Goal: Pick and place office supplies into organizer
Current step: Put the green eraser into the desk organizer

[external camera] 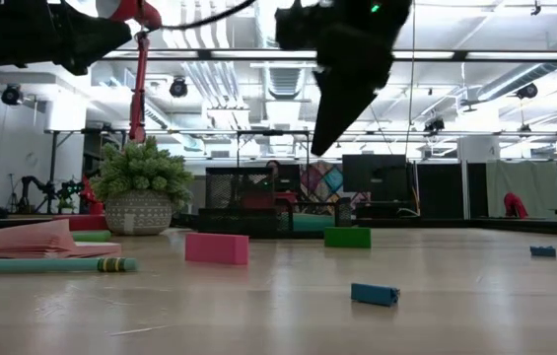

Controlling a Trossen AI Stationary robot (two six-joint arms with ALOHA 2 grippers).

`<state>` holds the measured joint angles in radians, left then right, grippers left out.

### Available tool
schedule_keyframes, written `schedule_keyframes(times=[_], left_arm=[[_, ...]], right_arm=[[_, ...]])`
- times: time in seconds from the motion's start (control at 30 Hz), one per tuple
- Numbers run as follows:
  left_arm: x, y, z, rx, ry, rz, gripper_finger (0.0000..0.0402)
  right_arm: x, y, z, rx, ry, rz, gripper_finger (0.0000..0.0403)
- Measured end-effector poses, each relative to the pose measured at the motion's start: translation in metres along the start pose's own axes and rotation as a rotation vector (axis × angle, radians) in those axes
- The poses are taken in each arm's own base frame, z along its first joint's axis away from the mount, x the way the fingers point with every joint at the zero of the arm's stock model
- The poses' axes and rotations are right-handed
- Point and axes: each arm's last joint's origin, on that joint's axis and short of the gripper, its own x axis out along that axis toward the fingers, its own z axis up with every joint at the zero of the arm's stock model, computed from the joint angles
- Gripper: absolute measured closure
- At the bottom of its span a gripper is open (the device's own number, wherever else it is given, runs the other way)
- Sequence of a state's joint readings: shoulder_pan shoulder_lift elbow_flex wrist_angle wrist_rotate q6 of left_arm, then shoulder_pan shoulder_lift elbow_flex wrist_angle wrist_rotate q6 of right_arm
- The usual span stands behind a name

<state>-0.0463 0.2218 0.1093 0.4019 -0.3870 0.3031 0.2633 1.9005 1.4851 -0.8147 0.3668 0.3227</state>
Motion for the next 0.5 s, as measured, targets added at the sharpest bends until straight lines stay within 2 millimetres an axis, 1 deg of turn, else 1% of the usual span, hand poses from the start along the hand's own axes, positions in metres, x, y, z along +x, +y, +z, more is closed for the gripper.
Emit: schedule_keyframes(times=[0.1, 0.27, 0.37, 0.5], left_arm=[[0.000, 0.000, 0.000, 0.000, 0.000, 0.000, 0.0262], [0.000, 0.000, 0.000, 0.000, 0.000, 0.001, 0.0262], [0.000, 0.000, 0.000, 0.000, 0.001, 0.003, 0.0262], [0.000, 0.000, 0.000, 0.000, 0.002, 0.005, 0.0262]], right_arm=[[-0.007, 0.006, -0.011, 0.021, -0.048, 0.028, 0.0263], [-0.006, 0.010, -0.034, 0.091, -0.051, 0.043, 0.0266], [0.002, 0.011, -0.044, 0.122, -0.073, 0.055, 0.0263], [0.020, 0.013, -0.055, 0.129, -0.102, 0.067, 0.0259]])
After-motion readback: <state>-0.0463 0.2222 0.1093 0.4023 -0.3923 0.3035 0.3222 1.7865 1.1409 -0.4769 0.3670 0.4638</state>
